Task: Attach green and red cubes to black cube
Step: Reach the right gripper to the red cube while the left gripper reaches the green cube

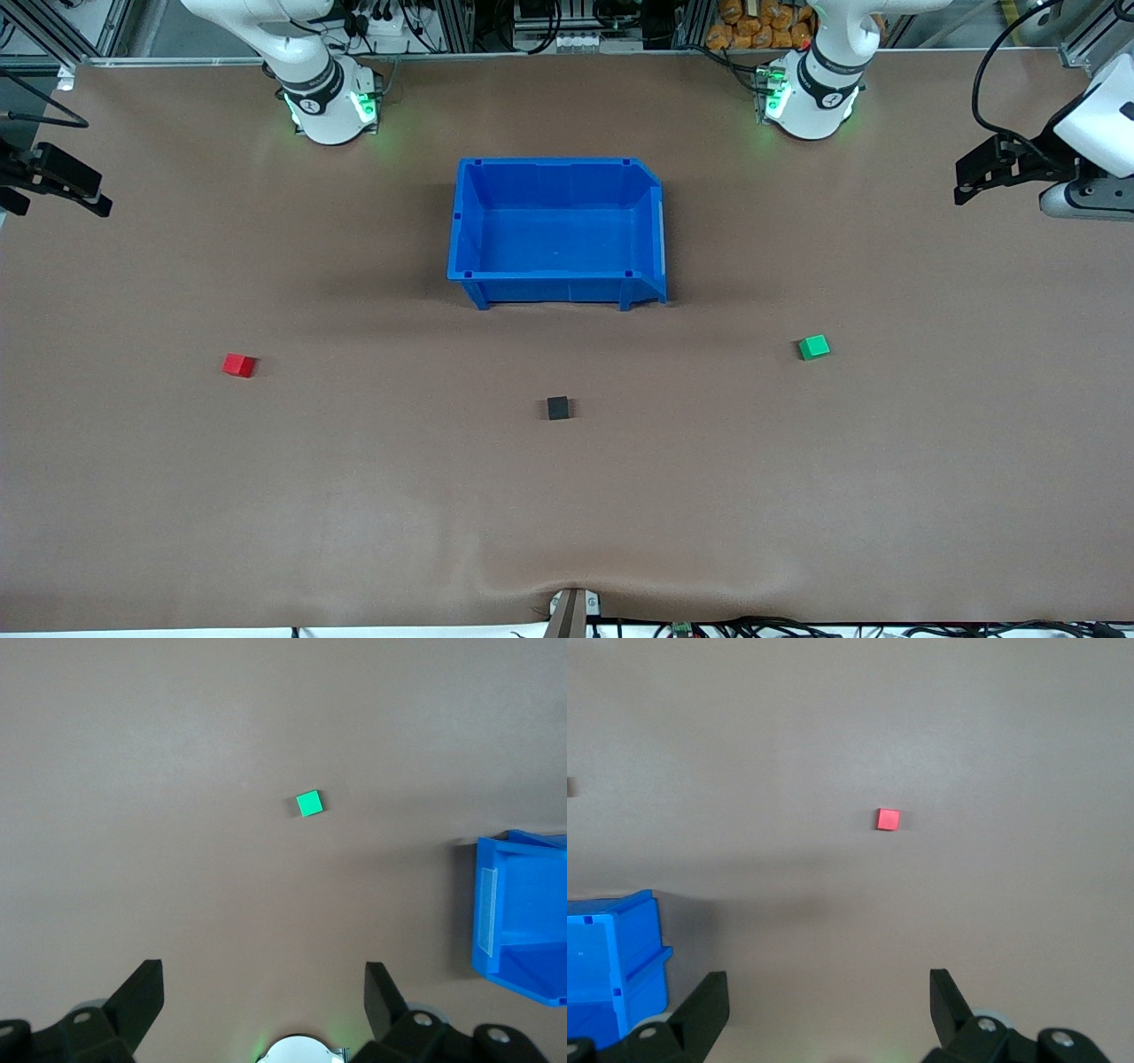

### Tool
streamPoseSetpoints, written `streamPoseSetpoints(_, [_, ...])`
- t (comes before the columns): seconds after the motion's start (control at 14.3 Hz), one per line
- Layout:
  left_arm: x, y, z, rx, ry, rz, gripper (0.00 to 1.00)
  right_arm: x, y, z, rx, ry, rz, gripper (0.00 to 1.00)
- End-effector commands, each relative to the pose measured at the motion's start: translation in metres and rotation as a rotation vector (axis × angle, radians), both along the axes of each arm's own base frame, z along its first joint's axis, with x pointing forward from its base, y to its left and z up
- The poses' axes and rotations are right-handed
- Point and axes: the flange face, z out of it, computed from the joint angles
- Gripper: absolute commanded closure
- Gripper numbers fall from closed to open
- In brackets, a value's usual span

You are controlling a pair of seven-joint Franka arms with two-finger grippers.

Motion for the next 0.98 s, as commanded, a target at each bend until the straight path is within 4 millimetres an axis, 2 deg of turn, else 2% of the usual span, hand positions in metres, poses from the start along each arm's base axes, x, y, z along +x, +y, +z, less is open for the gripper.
streamPoseSetpoints(0.0, [-0.002, 0.003, 0.0, -0.009, 0.014, -0.019, 0.0, 0.0, -0.002, 0.006, -0.017, 0.001, -0.005, 0.0])
streamPoseSetpoints(0.21, [0.016, -0.003, -0.02, -0.007, 0.066, -0.01, 0.0, 0.005, -0.004, 0.002, -0.003, -0.004, -0.007, 0.0])
streamPoseSetpoints(0.35, [0.026, -0.008, -0.045, 0.0, 0.11, 0.031, 0.0, 0.02, 0.001, -0.017, -0.021, 0.03, 0.004, 0.0])
streamPoseSetpoints(0.49, [0.038, -0.013, -0.071, 0.005, 0.151, 0.042, 0.0, 0.04, -0.005, -0.056, -0.022, 0.096, -0.013, 0.0])
streamPoseSetpoints(0.63, [0.046, -0.01, -0.083, 0.003, 0.148, 0.047, 0.0, 0.06, -0.014, -0.098, -0.017, 0.161, -0.026, 0.0])
streamPoseSetpoints(0.77, [0.056, -0.011, -0.122, 0.002, 0.143, 0.047, 0.0, 0.081, -0.017, -0.16, -0.016, 0.258, -0.034, 0.0])
streamPoseSetpoints(0.91, [0.057, -0.012, -0.174, -0.001, 0.128, 0.053, 0.0, 0.099, -0.041, -0.208, -0.002, 0.281, -0.072, 0.0])
